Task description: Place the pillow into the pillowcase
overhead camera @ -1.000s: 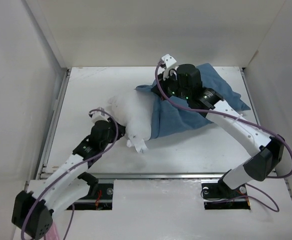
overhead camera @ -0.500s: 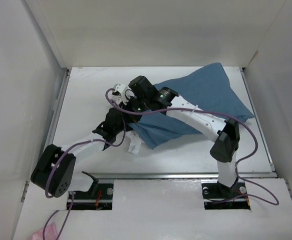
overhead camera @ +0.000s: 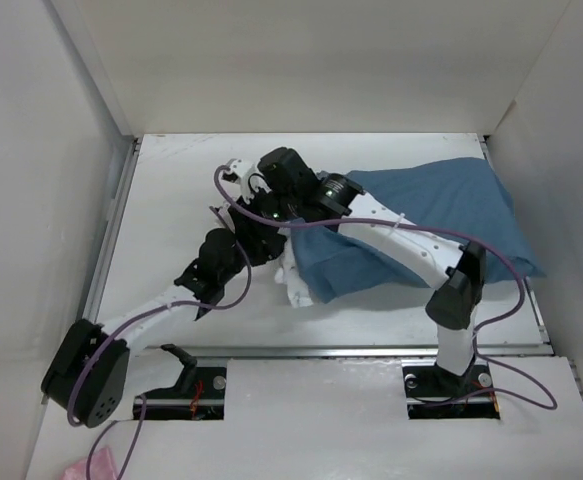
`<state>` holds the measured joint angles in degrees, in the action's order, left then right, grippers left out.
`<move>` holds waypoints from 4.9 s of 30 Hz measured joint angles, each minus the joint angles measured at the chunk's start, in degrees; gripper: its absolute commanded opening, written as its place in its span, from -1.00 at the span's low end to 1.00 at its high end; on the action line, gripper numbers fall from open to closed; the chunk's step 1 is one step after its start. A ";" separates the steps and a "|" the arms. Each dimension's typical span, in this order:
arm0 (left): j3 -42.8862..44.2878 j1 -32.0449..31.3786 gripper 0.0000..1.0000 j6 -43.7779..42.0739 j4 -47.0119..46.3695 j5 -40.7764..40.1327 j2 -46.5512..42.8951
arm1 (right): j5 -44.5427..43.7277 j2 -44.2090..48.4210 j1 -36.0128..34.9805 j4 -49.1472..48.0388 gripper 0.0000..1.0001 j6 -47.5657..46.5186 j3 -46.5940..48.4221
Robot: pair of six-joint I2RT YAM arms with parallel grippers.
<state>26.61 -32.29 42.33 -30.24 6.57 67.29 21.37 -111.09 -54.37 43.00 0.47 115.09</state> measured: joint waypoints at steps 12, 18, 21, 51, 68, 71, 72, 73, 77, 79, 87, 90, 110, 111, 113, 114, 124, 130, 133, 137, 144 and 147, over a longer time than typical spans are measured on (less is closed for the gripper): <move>0.66 0.09 0.76 3.56 26.32 -18.29 -27.80 | -36.72 31.91 -4.81 -9.29 1.00 14.56 -23.19; 7.26 0.15 0.72 -0.17 28.30 -19.39 -20.48 | -52.35 37.68 1.77 -3.52 1.00 27.10 -30.73; 15.72 0.15 0.72 -3.87 27.26 -17.75 -9.60 | -54.53 39.45 8.11 -0.35 1.00 32.87 -36.50; 14.71 -5.86 -1.00 -13.75 11.02 6.51 5.20 | -46.56 31.91 28.48 -20.96 1.00 25.94 -52.81; 17.64 -20.39 0.94 -6.86 28.50 -10.97 -2.14 | -40.02 45.05 28.02 -29.66 1.00 15.87 -50.42; 18.45 -19.65 0.75 -6.71 29.03 -14.91 -3.21 | -40.76 48.24 28.02 -28.98 1.00 17.33 -51.12; 18.67 -19.32 0.70 -6.69 28.87 -15.74 -3.21 | -41.03 48.52 28.02 -28.41 1.00 17.75 -51.56; 19.15 -19.04 0.62 -6.95 28.87 -16.72 -2.75 | -41.29 48.35 28.02 -27.87 1.00 18.25 -51.95; 23.76 -17.70 -0.07 -8.09 28.70 -20.00 3.15 | -43.04 45.44 28.02 -25.31 1.00 19.65 -53.64; 26.47 -17.03 -0.50 -9.22 28.41 -20.65 7.04 | -44.28 43.80 28.02 -24.44 1.00 20.24 -54.18; 30.21 -15.98 -1.00 -11.30 30.32 -21.79 10.58 | -48.57 37.53 28.02 -23.67 1.00 23.19 -54.21; 26.64 -16.00 -1.00 -10.54 30.47 -22.08 2.93 | -51.52 31.87 28.17 -23.32 1.00 26.03 -53.46; 20.41 -28.96 1.00 -8.63 32.94 -2.89 -0.76 | -51.06 13.05 31.12 -28.06 1.00 24.57 -37.27; 23.56 -29.81 1.00 -9.84 34.67 -2.62 1.09 | -51.60 13.92 31.93 -28.00 1.00 24.00 -37.57; 28.55 -31.08 1.00 -11.21 36.72 -3.65 2.62 | -51.63 16.61 33.44 -27.74 1.00 22.58 -38.27; 30.27 -31.47 1.00 -11.76 38.12 -5.60 2.25 | -51.56 18.38 34.16 -27.12 1.00 21.86 -38.38; 30.77 -18.88 1.00 9.03 60.24 -38.91 -16.09 | -39.28 44.13 22.95 -25.92 1.00 17.99 -47.01; 23.50 -1.05 0.63 13.27 62.10 -40.50 -13.64 | -29.75 39.93 5.42 -28.09 1.00 18.95 -51.10; 19.23 5.92 -0.02 12.00 59.10 -38.23 -10.54 | -26.53 35.98 4.39 -28.41 1.00 19.91 -53.51; 14.49 11.19 -1.00 7.76 53.00 -31.54 -5.51 | -28.61 32.57 4.42 -27.52 1.00 21.44 -53.79; 11.74 -3.58 -1.00 1.09 41.90 -19.43 -0.26 | -42.49 41.24 4.44 -22.67 1.00 24.13 -54.10; 11.80 -14.25 -1.00 -0.22 35.98 -13.60 -0.02 | -47.23 46.25 4.44 -19.63 1.00 25.44 -54.07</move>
<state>38.41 -46.54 42.11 5.74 -7.03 67.26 -25.87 -64.84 -49.93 23.38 25.91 61.01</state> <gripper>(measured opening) 0.003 0.999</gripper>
